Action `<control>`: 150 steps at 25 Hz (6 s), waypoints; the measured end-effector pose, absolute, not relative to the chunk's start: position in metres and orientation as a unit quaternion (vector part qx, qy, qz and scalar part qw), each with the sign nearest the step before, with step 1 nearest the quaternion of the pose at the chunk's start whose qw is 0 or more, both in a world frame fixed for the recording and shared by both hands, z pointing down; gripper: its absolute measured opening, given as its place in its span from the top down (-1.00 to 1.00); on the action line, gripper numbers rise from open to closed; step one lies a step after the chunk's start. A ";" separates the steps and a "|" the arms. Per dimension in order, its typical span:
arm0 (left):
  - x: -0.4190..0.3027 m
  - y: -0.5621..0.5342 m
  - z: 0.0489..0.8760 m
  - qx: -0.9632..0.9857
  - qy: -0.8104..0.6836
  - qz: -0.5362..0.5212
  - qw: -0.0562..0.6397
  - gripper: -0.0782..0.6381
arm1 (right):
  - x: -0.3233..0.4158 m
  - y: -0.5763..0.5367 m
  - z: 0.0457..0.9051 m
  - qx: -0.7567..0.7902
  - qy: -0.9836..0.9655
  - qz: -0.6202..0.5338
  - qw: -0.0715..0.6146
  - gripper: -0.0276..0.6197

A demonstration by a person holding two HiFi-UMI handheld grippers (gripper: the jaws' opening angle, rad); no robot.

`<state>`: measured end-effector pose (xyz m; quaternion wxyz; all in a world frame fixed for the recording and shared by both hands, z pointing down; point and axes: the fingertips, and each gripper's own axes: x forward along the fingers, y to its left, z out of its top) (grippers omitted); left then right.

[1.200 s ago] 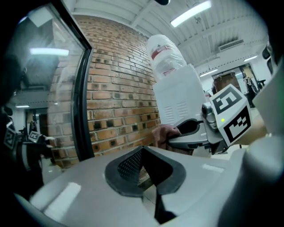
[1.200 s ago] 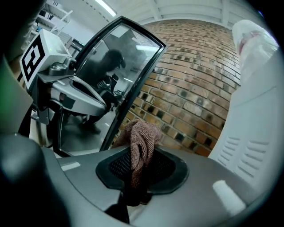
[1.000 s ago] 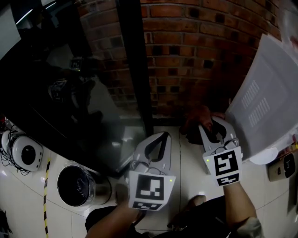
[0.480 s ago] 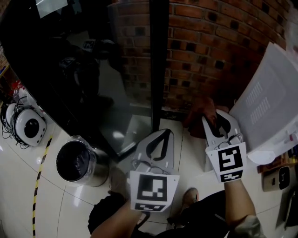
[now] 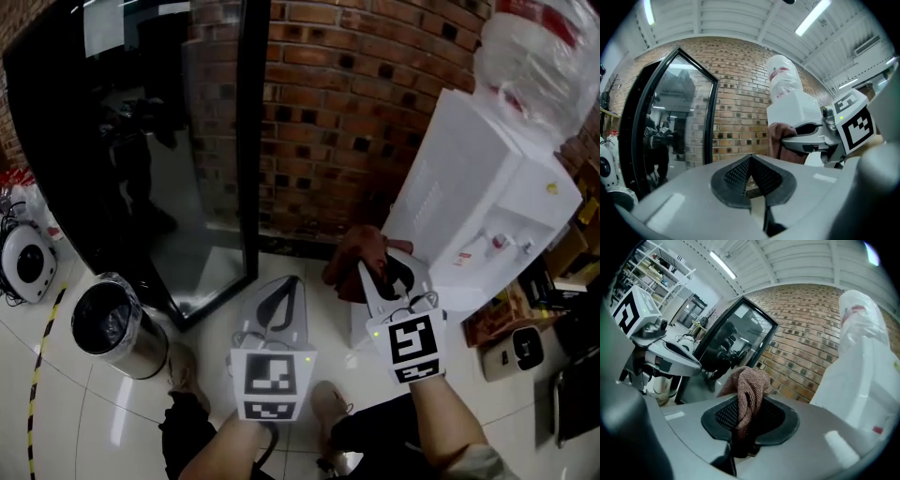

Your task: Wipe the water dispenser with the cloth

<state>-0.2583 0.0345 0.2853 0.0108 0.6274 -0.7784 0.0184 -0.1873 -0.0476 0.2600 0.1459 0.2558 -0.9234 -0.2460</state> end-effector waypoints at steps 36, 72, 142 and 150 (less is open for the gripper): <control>-0.078 -0.044 0.112 0.698 -0.711 -0.052 -0.068 0.78 | -0.058 -0.151 -0.008 0.367 -0.835 -0.396 0.106 0.60; 0.063 -0.130 0.166 0.758 -0.650 0.020 -0.055 0.78 | 0.177 -0.306 0.004 0.504 -0.802 -0.271 0.169 0.63; 0.066 -0.143 0.203 0.731 -0.682 0.024 -0.029 0.78 | 0.151 -0.241 0.041 0.472 -0.785 -0.385 0.113 0.62; 0.104 -0.165 0.214 0.747 -0.663 0.030 -0.028 0.78 | 0.187 -0.264 0.050 0.488 -0.782 -0.371 0.113 0.63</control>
